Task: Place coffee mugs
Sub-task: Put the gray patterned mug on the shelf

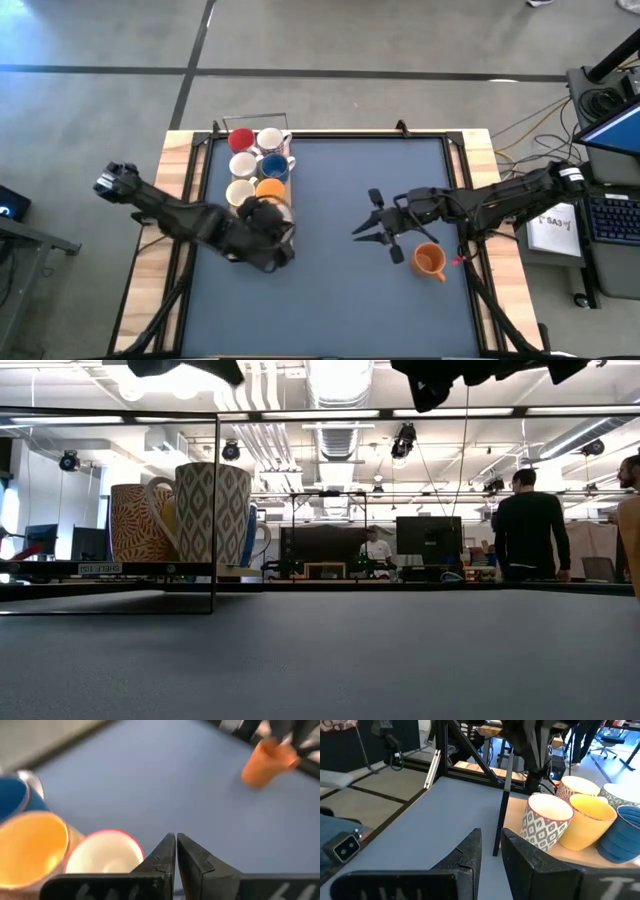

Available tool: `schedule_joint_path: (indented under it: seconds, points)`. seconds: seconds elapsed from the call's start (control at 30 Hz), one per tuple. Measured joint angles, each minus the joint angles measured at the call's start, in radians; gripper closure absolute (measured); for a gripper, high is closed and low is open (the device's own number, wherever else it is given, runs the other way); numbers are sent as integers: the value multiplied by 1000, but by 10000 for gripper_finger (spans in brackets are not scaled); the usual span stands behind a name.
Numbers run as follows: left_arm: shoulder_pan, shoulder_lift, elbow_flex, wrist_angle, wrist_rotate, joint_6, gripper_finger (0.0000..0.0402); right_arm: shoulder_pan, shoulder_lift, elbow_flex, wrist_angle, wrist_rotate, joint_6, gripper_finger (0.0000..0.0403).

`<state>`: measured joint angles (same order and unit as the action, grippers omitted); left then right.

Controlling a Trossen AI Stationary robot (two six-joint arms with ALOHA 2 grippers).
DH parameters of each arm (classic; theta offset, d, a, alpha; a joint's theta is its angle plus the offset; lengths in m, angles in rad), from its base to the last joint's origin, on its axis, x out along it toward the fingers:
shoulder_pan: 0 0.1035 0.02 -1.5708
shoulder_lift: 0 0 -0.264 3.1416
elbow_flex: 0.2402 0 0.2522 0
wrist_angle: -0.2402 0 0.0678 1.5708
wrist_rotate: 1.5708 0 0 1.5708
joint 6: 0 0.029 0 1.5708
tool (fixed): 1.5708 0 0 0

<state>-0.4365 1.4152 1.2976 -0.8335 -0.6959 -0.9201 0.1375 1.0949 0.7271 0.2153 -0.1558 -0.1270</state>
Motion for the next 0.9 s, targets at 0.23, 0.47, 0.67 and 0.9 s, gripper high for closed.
schedule_joint_path:
  seconds: [0.23, 0.47, 0.67, 0.9]
  points:
    - [119, 81, 83, -129, 263, -14, 402, 0, -7, -14, -1, 0, -28, 338]
    - [153, 86, 131, -262, 296, 105, 392, 0, -5, -14, -3, 0, -32, 341]
    - [153, 83, 187, -342, 346, 388, 360, 0, 2, -14, 0, 0, -32, 339]
    - [152, 83, 210, -465, 354, 709, 338, 0, 2, -14, -1, 0, -31, 343]
